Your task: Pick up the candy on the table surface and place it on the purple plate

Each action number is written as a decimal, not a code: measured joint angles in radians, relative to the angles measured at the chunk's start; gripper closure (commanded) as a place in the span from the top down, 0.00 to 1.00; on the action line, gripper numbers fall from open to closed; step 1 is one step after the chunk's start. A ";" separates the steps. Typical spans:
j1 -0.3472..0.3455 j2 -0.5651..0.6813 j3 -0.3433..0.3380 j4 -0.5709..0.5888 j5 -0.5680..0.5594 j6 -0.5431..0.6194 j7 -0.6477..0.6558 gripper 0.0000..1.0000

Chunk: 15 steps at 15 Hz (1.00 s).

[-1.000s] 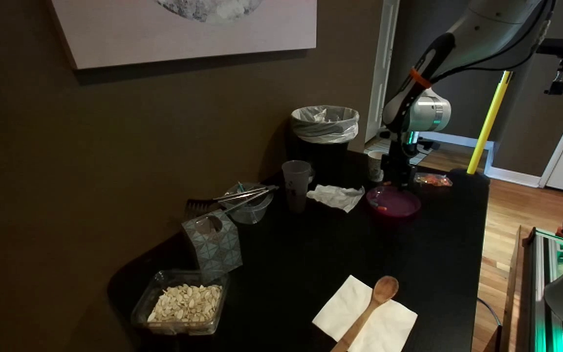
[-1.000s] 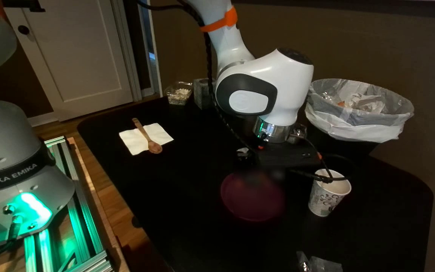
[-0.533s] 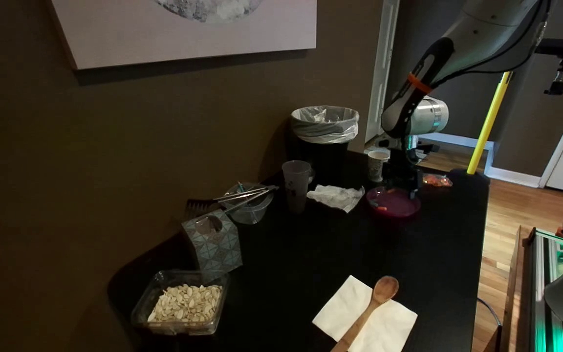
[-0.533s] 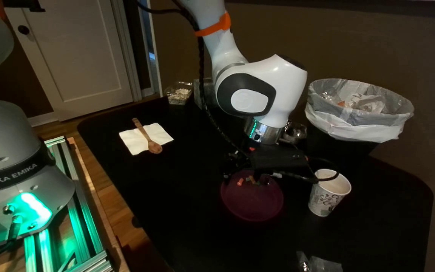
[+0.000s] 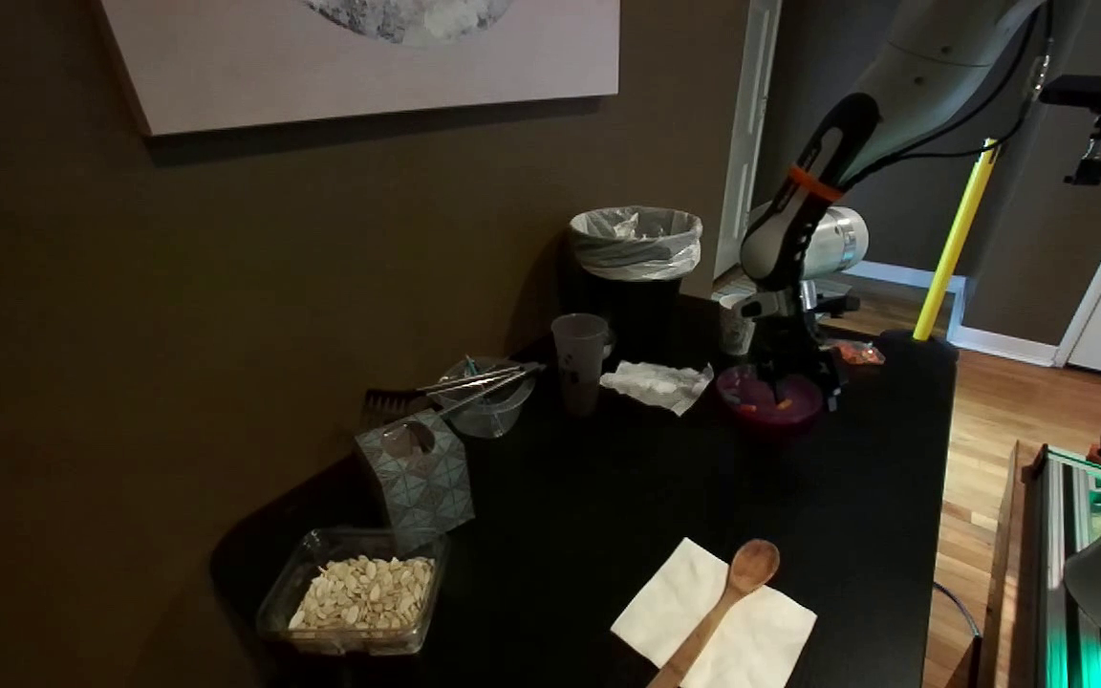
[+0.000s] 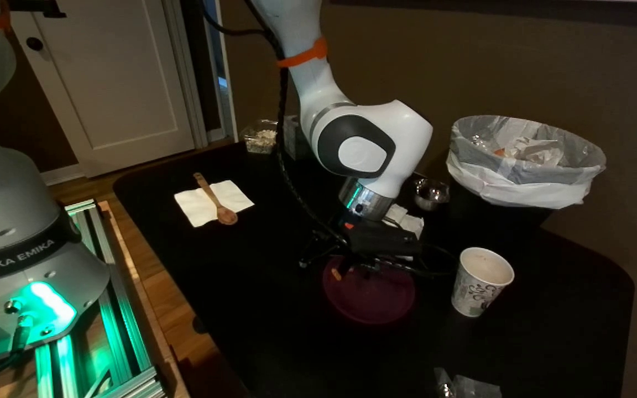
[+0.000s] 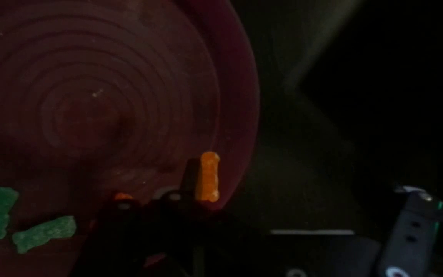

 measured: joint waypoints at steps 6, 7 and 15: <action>0.000 0.000 0.000 0.001 -0.011 -0.042 -0.013 1.00; 0.000 0.001 0.000 0.001 -0.011 -0.043 -0.017 1.00; 0.003 0.010 0.000 0.001 -0.013 -0.045 -0.030 1.00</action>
